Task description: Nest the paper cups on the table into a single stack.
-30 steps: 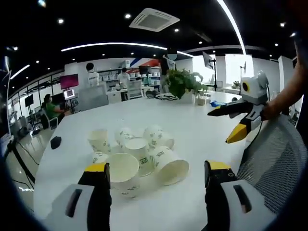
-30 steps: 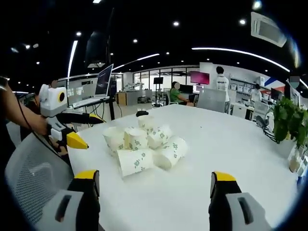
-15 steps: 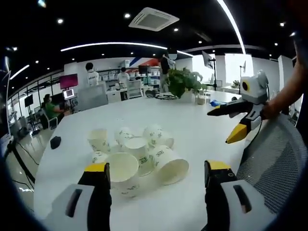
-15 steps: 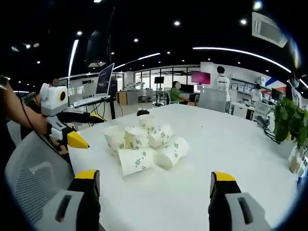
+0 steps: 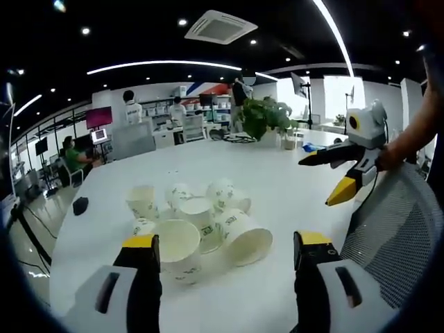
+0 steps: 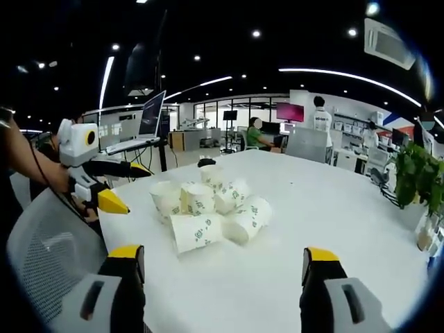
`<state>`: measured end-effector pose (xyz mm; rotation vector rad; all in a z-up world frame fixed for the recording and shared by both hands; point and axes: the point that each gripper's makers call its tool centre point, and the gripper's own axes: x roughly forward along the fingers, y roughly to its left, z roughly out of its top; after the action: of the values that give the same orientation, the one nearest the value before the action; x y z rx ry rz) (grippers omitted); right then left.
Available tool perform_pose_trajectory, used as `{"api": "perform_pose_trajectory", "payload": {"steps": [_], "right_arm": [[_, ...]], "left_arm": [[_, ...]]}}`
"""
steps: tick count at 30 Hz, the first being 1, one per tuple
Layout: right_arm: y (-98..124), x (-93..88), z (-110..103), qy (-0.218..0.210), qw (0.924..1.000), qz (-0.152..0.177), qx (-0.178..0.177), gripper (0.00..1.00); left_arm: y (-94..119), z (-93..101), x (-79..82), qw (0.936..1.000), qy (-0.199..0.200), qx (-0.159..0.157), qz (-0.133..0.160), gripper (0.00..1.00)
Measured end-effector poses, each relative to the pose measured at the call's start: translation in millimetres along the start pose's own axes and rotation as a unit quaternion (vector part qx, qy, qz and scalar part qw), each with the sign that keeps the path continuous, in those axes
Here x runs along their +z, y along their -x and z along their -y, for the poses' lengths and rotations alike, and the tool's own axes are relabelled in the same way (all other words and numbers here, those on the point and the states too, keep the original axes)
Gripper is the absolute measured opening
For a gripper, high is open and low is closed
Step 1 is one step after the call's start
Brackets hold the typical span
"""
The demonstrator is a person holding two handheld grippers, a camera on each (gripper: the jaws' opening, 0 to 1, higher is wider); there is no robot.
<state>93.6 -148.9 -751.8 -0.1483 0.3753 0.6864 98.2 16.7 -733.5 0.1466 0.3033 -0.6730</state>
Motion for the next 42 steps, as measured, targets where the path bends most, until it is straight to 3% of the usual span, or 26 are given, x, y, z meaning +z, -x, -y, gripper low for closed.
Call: {"api": "perform_pose_trajectory", "payload": {"steps": [42], "right_arm": [[-10, 1.2, -13, 0.013, 0.9995, -0.016, 0.024, 0.87]], "left_arm": [[0, 1.2, -3.7, 0.9999, -0.005, -0.008, -0.007, 0.75]]}}
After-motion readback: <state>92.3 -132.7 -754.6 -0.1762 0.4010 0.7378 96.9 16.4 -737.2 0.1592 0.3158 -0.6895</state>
